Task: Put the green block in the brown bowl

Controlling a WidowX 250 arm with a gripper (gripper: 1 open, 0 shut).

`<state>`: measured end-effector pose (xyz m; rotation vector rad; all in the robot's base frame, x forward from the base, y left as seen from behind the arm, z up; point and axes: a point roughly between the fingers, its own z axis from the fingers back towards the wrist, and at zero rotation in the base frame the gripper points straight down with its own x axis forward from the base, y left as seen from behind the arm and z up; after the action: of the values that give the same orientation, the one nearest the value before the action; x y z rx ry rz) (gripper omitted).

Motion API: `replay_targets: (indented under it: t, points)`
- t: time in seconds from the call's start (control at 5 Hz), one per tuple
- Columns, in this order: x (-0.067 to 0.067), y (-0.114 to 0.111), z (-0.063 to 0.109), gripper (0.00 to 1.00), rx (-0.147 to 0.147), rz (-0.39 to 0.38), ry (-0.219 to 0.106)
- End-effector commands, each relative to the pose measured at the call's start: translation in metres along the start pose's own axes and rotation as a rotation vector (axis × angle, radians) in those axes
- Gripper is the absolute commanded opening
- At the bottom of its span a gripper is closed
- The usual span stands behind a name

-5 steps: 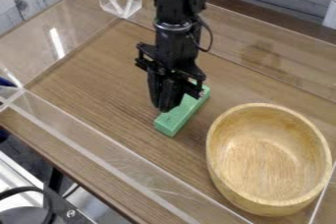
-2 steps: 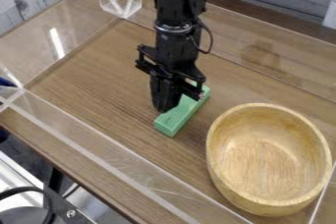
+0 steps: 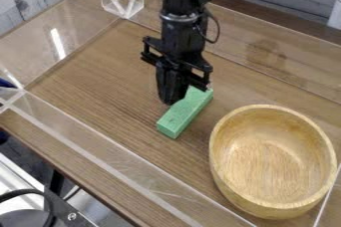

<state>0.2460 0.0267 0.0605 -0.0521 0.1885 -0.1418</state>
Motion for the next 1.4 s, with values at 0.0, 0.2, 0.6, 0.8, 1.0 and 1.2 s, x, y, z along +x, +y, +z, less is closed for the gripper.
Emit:
replay_targets:
  t: [0.0, 0.2, 0.6, 0.8, 1.0, 1.2]
  points:
    - [0.010, 0.003, 0.028, 0.00, 0.019, 0.002, -0.096]
    - [0.011, 0.003, 0.024, 1.00, 0.021, 0.004, -0.091]
    - [0.014, 0.004, 0.015, 1.00, 0.021, 0.004, -0.073]
    - [0.018, 0.007, 0.003, 1.00, 0.024, 0.007, -0.060]
    - [0.020, 0.008, -0.010, 1.00, 0.028, 0.007, -0.039]
    - [0.022, 0.009, -0.021, 1.00, 0.029, 0.009, -0.017]
